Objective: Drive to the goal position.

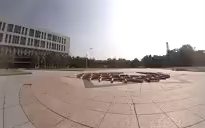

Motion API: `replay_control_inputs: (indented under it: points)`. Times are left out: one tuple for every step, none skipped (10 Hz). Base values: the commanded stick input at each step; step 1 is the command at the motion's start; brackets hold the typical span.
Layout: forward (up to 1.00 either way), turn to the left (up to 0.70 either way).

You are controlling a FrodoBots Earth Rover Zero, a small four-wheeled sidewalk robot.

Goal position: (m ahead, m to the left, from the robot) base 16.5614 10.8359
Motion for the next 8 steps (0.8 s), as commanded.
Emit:
replay_control_inputs:
  points:
    - [0.05,0.00]
    - [0.05,0.00]
    - [0.05,0.00]
    - [0.04,0.00]
    - [0.05,0.00]
    - [0.05,0.00]
    - [0.04,0.00]
    - [0.04,0.00]
